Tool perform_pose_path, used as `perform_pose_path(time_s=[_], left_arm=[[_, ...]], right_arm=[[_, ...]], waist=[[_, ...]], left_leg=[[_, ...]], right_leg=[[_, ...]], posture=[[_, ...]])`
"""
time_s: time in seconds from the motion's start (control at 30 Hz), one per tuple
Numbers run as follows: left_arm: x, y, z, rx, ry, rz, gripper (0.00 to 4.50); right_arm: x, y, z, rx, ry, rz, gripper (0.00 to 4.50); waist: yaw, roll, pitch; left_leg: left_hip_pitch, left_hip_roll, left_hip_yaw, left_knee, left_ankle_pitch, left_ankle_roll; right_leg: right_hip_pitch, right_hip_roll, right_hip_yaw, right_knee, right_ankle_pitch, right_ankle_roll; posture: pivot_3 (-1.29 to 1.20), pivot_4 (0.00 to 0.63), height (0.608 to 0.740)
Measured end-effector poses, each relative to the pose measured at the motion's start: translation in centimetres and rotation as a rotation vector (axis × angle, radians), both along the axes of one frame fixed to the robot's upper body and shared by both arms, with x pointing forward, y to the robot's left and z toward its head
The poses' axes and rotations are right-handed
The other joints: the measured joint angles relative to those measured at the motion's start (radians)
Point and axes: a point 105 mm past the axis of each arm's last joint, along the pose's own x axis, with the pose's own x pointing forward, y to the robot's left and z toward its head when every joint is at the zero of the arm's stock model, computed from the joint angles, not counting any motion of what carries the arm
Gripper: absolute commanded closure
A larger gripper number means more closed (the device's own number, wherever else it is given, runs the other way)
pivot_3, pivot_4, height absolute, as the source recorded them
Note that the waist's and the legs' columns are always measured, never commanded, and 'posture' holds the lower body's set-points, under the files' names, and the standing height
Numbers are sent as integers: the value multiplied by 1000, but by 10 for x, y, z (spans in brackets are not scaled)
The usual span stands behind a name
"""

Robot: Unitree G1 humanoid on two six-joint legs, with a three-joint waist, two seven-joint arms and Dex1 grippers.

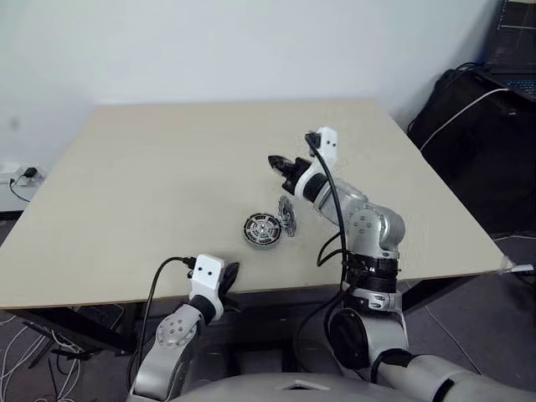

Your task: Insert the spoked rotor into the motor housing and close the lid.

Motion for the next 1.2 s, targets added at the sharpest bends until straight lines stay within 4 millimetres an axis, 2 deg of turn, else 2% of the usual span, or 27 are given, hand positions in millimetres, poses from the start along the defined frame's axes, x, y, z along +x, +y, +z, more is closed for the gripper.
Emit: perform_pose_path(time_s=[0.07, 0.13, 0.2, 0.27, 0.33, 0.53, 0.73, 0.93, 1.2], left_arm=[[0, 0, 0, 0, -2, -2, 4500], [0, 0, 0, 1, 0, -4, 4500], [0, 1, 0, 5, 2, -6, 4500], [-1, 2, -2, 13, 10, -9, 4500], [-1, 3, -2, 18, 14, -14, 4500], [-2, 3, -2, 22, 17, -20, 4500], [-2, 4, -4, 29, 32, -21, 4500], [-3, 5, -4, 30, 32, -20, 4500], [-3, 7, -5, 31, 36, -12, 4500]], right_arm=[[4, -21, -6, -130, -36, -87, 4476], [4, -42, -24, -301, -42, -163, 4476], [-5, -65, -55, -516, -10, -209, 4476], [-18, -79, -83, -660, 36, -214, 4476], [-27, -81, -99, -722, 67, -194, 4476], [-49, -63, -115, -793, 83, -78, 4476], [-60, -38, -118, -774, 105, 42, 4476], [-61, -15, -103, -733, 59, 121, 4476], [-61, 7, -96, -708, 21, 183, 4476]], waist=[[3, -1, -1], [5, -1, -1], [3, -1, -1], [0, 0, 0], [-7, 0, 0], [-2, 0, 0], [3, 0, 0], [3, 0, 0], [2, 0, 0]], left_leg=[[1, 0, 0, 0, 0, 0], [1, -1, 0, 0, 0, 1], [1, -1, 1, 0, 0, 1], [0, -1, 2, 0, 0, 1], [1, 0, 2, 0, 0, 0], [4, 1, -1, 0, 1, -1], [2, 1, -1, 0, 0, 0], [2, 1, -1, 0, 0, 0], [2, 1, -1, 0, 0, 0]], right_leg=[[0, 0, -1, -1, 0, 0], [0, -1, 0, -1, 0, 1], [0, -1, 1, -1, -1, 1], [1, -1, 3, 0, -1, 1], [0, 1, 3, 1, -1, 1], [0, 0, 1, 1, -1, 1], [0, -1, 1, -1, -1, 1], [0, -1, 0, -1, -1, 1], [-1, -1, 0, -1, -1, 1]], posture=[[0, 0, 740], [0, 0, 740], [0, 0, 740], [0, 0, 740], [0, 0, 740], [0, 0, 740], [0, 0, 740], [0, 0, 740], [0, 0, 740]])
